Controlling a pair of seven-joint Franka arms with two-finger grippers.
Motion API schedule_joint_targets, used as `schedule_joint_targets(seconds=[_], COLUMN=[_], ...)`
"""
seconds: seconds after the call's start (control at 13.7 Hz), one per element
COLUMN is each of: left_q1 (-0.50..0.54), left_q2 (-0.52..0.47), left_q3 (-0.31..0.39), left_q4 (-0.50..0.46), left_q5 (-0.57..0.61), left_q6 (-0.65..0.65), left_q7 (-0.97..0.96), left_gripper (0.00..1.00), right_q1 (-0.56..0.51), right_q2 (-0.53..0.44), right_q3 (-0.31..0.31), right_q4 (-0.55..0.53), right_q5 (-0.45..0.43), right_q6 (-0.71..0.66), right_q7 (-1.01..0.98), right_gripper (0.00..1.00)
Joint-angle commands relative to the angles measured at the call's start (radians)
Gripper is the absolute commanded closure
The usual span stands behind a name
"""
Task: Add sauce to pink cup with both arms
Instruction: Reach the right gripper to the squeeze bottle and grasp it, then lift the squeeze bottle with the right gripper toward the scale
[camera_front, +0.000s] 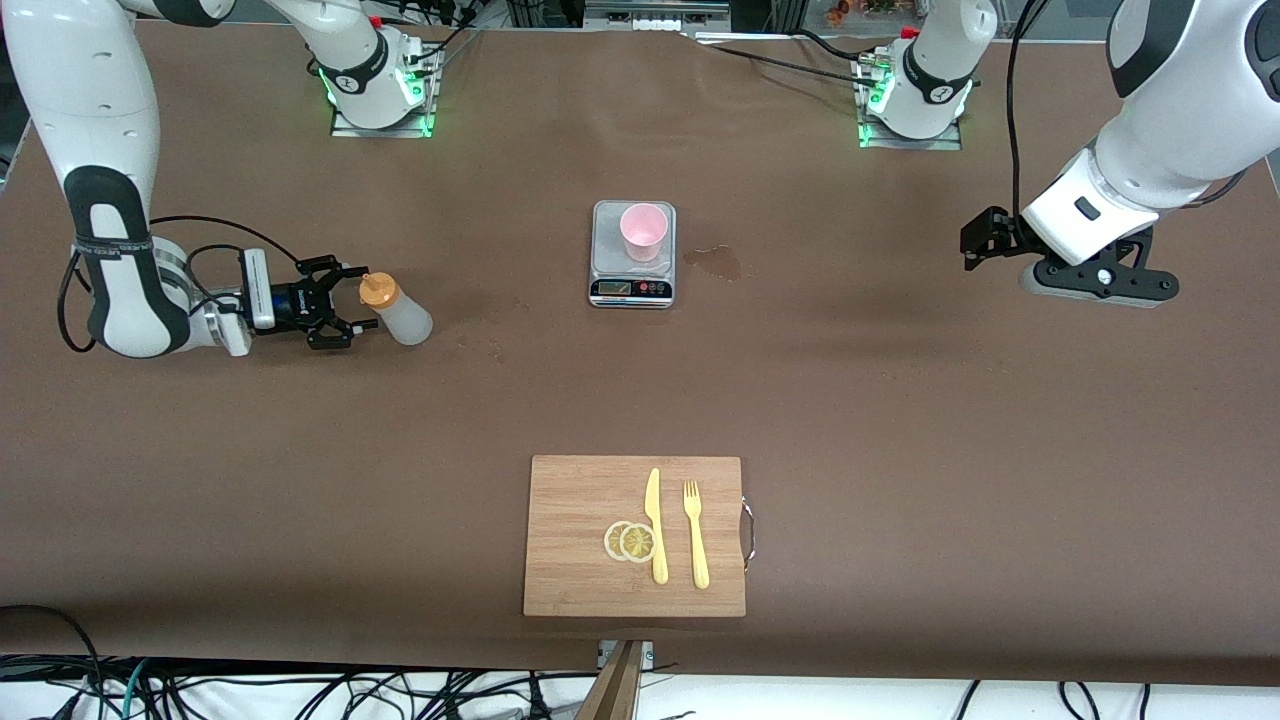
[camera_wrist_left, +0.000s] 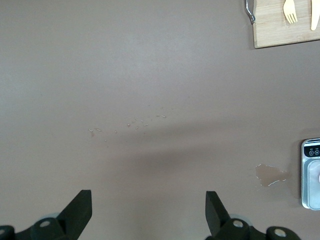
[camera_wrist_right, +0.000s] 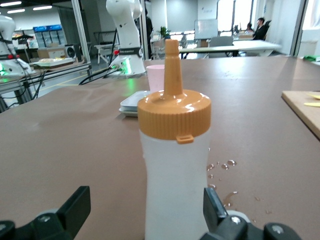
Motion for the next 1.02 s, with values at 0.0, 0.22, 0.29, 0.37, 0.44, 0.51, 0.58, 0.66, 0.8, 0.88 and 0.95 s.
schedule_joint_targets(seconds=[0.0, 0.22, 0.29, 0.37, 0.44, 0.51, 0.58, 0.66, 0.8, 0.88, 0.95], left_q1=[0.004, 0.004, 0.004, 0.004, 0.004, 0.004, 0.004, 0.004, 0.004, 0.004, 0.002], left_q2=[-0.001, -0.001, -0.001, -0.001, -0.001, -0.001, 0.0, -0.001, -0.001, 0.0, 0.0], left_q3=[-0.001, -0.001, -0.001, -0.001, -0.001, -0.001, -0.001, -0.001, -0.001, -0.001, -0.001], left_q4=[0.014, 0.014, 0.014, 0.014, 0.014, 0.014, 0.014, 0.014, 0.014, 0.014, 0.014], left_q5=[-0.012, -0.011, -0.011, -0.012, -0.012, -0.012, -0.012, -0.012, -0.012, -0.012, -0.012], left_q6=[-0.016, -0.016, -0.016, -0.016, -0.016, -0.016, -0.016, -0.016, -0.016, -0.016, -0.016], left_q7=[0.018, 0.018, 0.02, 0.02, 0.018, 0.018, 0.02, 0.018, 0.02, 0.02, 0.018], left_gripper=[0.0, 0.0, 0.0, 0.0, 0.0, 0.0, 0.0, 0.0, 0.0, 0.0, 0.0], right_q1=[0.021, 0.042, 0.045, 0.045, 0.045, 0.045, 0.048, 0.057, 0.071, 0.079, 0.083], right_q2=[0.036, 0.048, 0.048, 0.048, 0.048, 0.05, 0.053, 0.056, 0.074, 0.08, 0.082], right_q3=[-0.004, -0.001, 0.0, 0.004, 0.004, 0.004, 0.005, 0.007, 0.007, 0.007, 0.007], right_q4=[-0.015, -0.016, -0.016, -0.016, -0.016, -0.016, -0.016, -0.016, -0.016, -0.016, -0.016], right_q5=[0.061, 0.093, 0.094, 0.095, 0.107, 0.113, 0.126, 0.138, 0.164, 0.176, 0.182], right_q6=[-0.033, -0.035, -0.038, -0.039, -0.041, -0.041, -0.042, -0.044, -0.059, -0.064, -0.065], right_q7=[-0.115, -0.116, -0.116, -0.115, -0.116, -0.116, -0.116, -0.116, -0.122, -0.125, -0.128], right_gripper=[0.0, 0.0, 0.0, 0.0, 0.0, 0.0, 0.0, 0.0, 0.0, 0.0, 0.0])
